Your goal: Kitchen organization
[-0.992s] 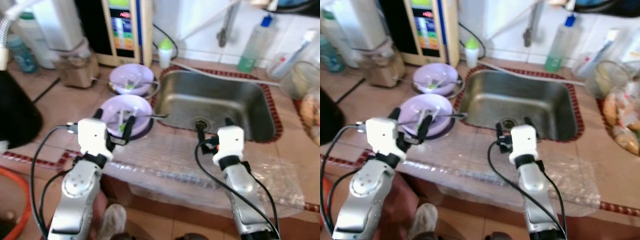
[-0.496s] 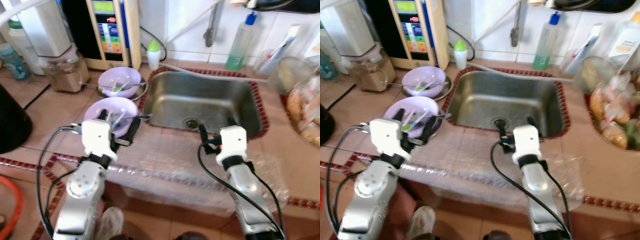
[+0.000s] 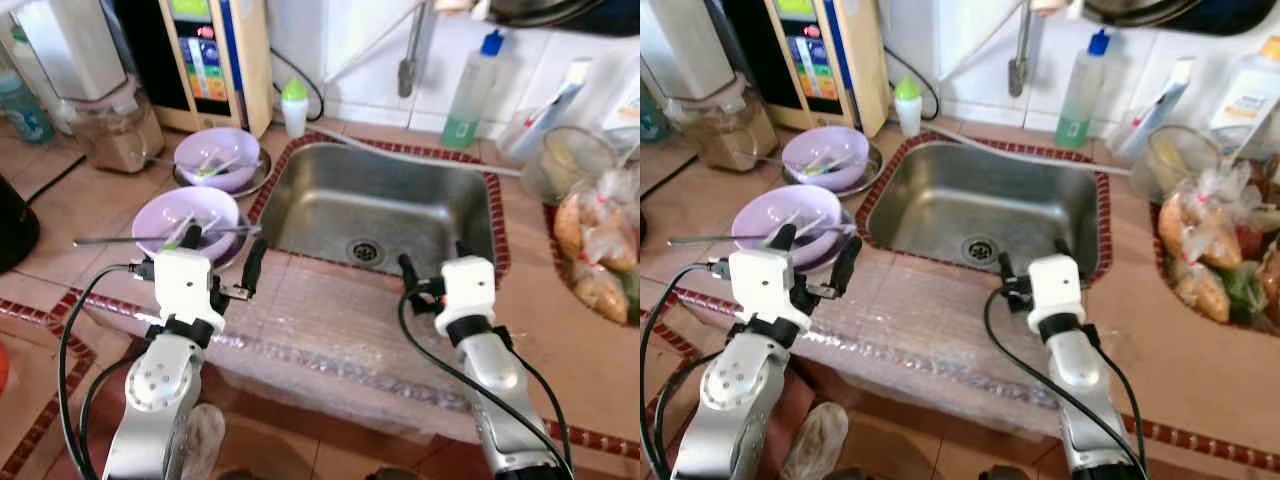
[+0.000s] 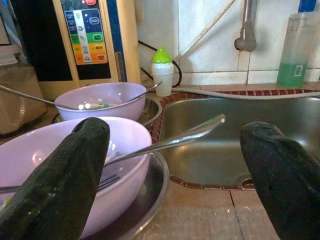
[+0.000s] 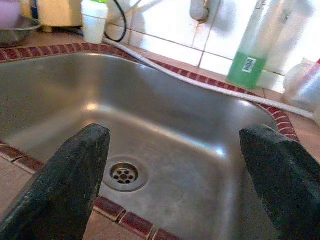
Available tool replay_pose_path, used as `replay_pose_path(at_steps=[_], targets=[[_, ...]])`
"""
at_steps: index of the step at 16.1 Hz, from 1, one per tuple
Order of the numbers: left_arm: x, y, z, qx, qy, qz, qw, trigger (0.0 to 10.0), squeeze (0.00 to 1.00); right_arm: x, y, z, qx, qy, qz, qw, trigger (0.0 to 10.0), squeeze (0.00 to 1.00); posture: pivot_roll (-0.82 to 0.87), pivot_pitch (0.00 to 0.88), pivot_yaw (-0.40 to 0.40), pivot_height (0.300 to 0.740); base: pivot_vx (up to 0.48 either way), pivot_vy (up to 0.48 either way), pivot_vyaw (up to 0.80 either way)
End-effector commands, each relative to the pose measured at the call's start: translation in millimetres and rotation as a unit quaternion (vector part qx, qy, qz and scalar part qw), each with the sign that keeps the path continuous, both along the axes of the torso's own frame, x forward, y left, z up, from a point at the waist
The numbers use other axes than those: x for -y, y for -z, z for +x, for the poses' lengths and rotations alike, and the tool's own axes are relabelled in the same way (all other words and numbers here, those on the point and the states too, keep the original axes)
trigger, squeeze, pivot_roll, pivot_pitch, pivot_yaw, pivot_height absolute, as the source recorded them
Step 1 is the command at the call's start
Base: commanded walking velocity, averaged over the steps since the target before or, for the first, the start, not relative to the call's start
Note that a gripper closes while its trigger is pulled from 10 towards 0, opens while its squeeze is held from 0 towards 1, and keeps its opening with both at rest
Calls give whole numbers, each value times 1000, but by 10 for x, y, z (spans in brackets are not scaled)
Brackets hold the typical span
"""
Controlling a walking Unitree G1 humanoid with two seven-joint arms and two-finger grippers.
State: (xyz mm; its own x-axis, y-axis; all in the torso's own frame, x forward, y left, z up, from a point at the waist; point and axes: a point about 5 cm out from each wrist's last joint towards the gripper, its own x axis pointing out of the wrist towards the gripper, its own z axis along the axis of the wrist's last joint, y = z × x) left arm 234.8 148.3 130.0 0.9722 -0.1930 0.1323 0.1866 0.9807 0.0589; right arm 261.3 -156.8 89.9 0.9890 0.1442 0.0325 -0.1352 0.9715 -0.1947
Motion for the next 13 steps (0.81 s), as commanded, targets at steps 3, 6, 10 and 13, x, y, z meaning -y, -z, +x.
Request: replay_pose_path(at_steps=[3, 6, 10, 13], targets=[[-112, 56, -2, -5, -26, 13, 1000, 10000, 0, -107, -46, 10, 12, -28, 5, 1000, 10000, 0, -2, 0, -1, 740, 0, 0, 235], [-115, 46, 15, 2, -30, 21, 999, 10000, 0, -105, -34, -6, 9, -29, 8, 999, 10000, 0, -3, 1, -1, 740, 0, 0, 354], [-94, 20, 38, 10, -19, 27, 999, 10000, 0, -93, -27, -27, 7, -26, 8, 1000, 10000, 0, -12, 9, 10, 740, 0, 0, 0], [-51, 78, 74, -6, 11, 18, 1000, 10000, 0, -142, -37, -28, 6, -38, 23, 999, 10000, 0, -14, 12, 14, 740, 0, 0, 0]])
